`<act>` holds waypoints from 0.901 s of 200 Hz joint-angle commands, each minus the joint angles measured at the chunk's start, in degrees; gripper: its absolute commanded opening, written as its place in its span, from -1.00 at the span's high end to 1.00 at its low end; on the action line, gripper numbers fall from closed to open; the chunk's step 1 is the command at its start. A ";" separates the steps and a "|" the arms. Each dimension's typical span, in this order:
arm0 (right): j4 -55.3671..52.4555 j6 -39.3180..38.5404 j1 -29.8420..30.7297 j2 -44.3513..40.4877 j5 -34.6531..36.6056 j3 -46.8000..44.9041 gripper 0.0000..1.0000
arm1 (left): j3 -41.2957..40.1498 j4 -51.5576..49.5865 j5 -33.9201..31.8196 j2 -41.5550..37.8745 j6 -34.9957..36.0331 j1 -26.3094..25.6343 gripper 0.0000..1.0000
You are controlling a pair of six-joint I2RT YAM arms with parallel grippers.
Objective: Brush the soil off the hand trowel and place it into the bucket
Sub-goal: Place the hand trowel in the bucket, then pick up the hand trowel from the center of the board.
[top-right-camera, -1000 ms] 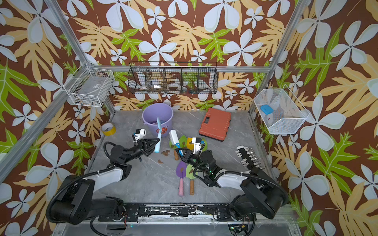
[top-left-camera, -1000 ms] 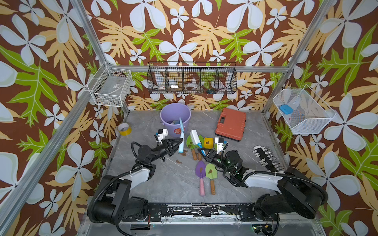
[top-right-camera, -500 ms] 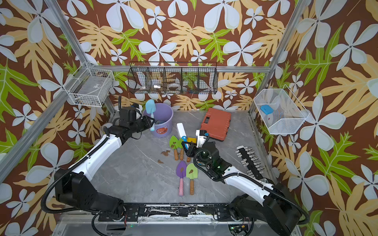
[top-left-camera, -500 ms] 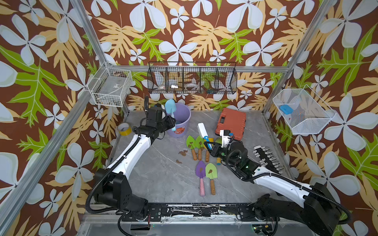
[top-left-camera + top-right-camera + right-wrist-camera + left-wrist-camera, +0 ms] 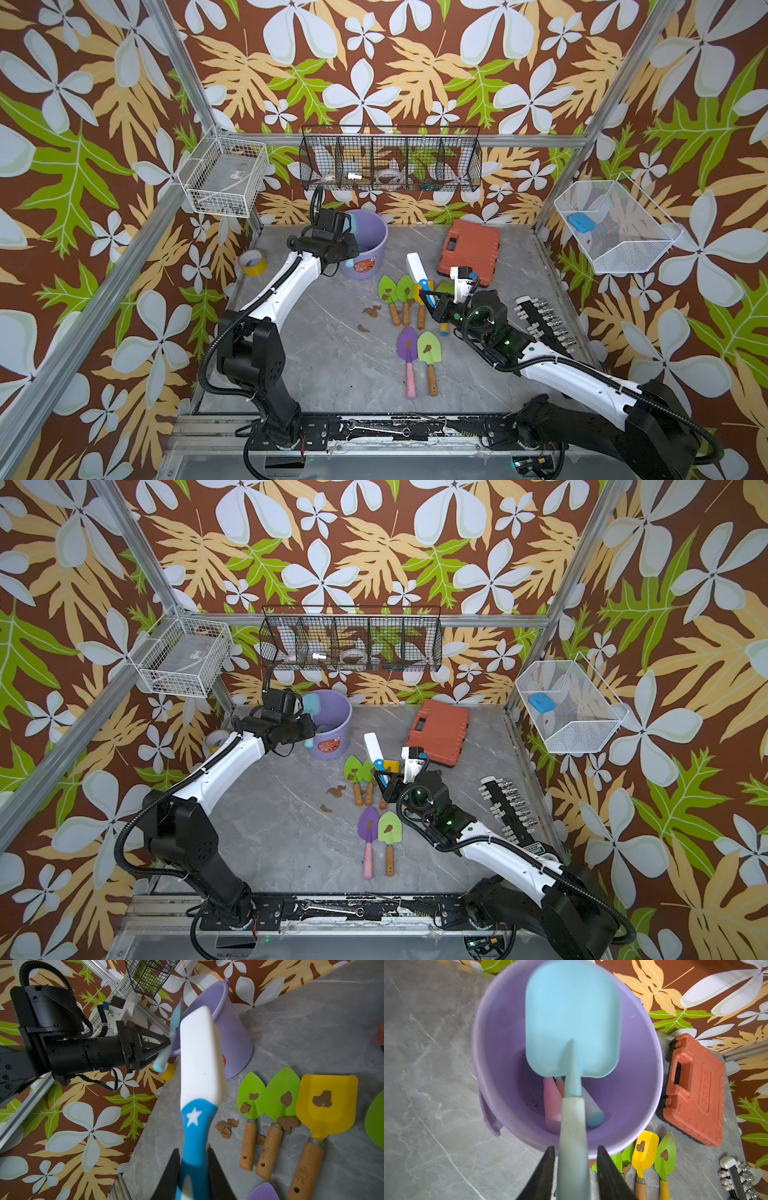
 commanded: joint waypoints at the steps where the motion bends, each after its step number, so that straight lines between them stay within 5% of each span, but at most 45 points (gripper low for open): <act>1: 0.05 -2.03 -0.02 -0.35 0.27 0.49 1.00 | 1.78 -1.39 -2.63 -0.20 1.41 -0.32 0.04; 55: -6.32 -5.32 -0.15 -1.33 1.07 2.05 1.00 | -2.00 -1.78 -7.82 -7.29 1.56 -5.11 0.17; 90: -14.50 -8.44 -0.23 -4.80 5.08 1.63 1.00 | -16.64 -1.08 -21.62 -17.96 -2.79 -21.21 -0.03; 124: -20.34 -8.72 -2.18 -9.06 6.42 -1.30 1.00 | -30.75 -0.54 -28.36 -23.61 -16.22 -38.93 -0.15; 154: -21.77 -7.65 -3.94 -12.57 6.09 -4.35 1.00 | -35.72 0.95 -26.85 -21.74 -24.46 -50.02 -0.23; 180: -22.71 -7.60 -3.94 -13.28 6.44 -5.14 1.00 | -35.84 1.01 -23.87 -16.75 -26.23 -54.14 -0.25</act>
